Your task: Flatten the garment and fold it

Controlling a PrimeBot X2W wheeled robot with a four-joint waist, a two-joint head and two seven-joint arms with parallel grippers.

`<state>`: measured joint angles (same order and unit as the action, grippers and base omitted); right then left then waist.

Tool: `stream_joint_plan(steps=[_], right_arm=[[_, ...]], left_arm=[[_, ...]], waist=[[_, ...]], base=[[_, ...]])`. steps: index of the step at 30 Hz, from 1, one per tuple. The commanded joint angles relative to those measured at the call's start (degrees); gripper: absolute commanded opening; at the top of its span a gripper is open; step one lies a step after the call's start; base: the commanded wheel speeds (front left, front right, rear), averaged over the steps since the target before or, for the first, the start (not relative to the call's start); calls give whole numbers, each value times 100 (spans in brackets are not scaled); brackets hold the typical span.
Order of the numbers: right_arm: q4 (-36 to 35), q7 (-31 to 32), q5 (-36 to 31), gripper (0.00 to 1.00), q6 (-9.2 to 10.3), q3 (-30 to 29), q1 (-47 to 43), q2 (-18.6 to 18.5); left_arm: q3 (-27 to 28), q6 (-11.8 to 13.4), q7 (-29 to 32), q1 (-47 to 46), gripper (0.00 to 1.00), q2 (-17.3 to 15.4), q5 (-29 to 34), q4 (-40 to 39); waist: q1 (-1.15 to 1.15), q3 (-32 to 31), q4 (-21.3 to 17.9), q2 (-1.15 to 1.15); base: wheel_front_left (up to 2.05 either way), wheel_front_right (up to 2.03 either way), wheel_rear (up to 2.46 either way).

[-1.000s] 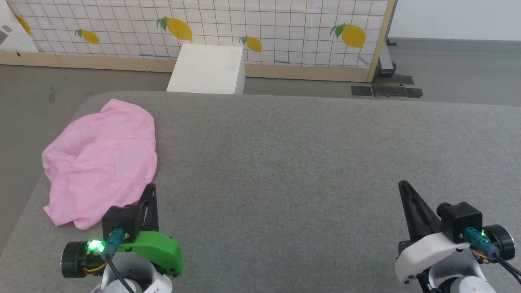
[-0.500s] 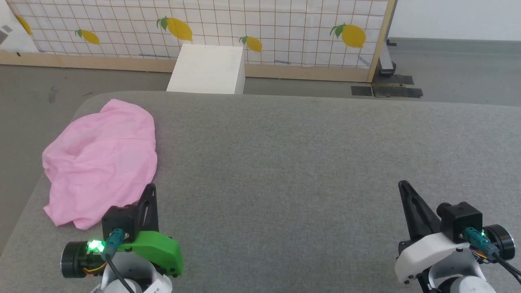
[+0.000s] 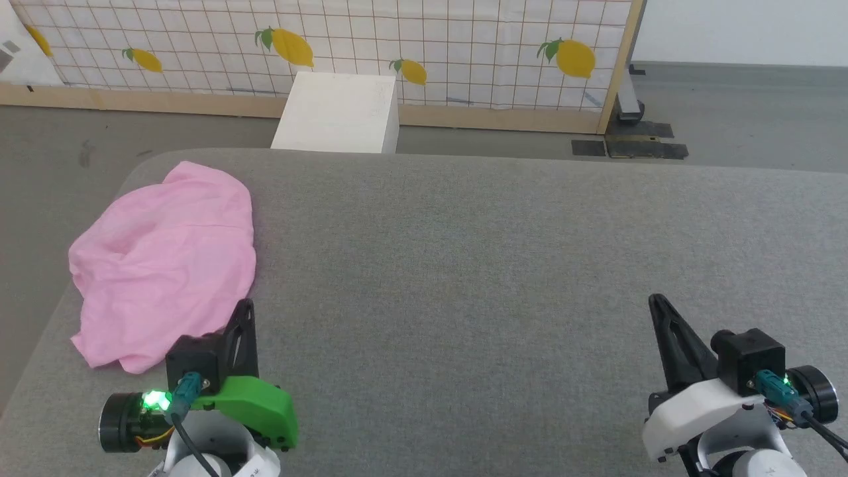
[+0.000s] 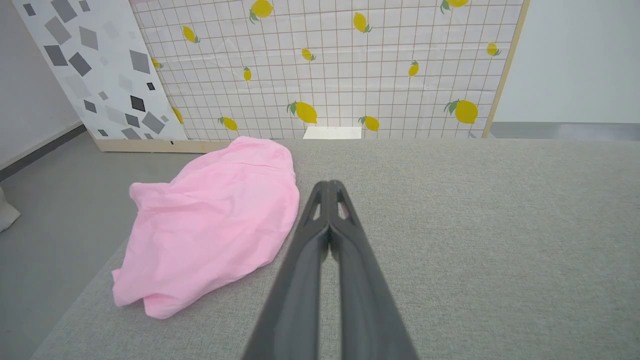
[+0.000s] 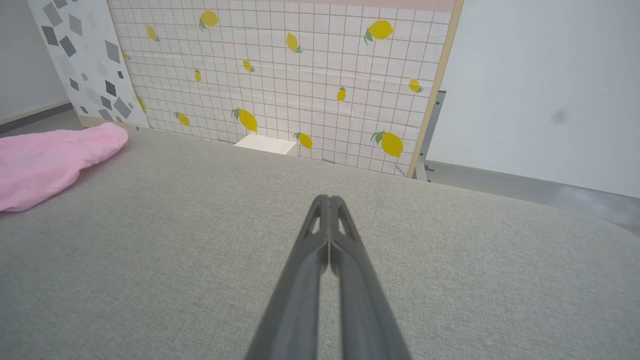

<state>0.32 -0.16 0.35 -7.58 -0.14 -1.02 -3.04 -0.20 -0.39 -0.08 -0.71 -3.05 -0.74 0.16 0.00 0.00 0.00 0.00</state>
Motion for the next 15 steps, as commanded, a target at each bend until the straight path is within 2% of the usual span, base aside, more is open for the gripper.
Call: stream_joint_plan(steps=[1,2,3,15], right_arm=[[-32,16,-35,0,9,14,102,16],[-32,16,-35,0,9,14,102,16],[0,-1,1,100,0,0,0,0],[41,-98,40,100,1,-26,21,-1]], left_arm=[[20,39,8,71,0,17,74,-16],[20,39,8,71,0,17,74,-16],[-1,0,-1,0,100,0,-1,0],[-113,42,-99,-56,100,0,-112,90]], waist=[[0,0,0,0],[0,0,0,0],[0,0,0,0],[0,4,0,0]], base=[[0,0,0],[0,0,0],[0,0,0],[0,0,0]])
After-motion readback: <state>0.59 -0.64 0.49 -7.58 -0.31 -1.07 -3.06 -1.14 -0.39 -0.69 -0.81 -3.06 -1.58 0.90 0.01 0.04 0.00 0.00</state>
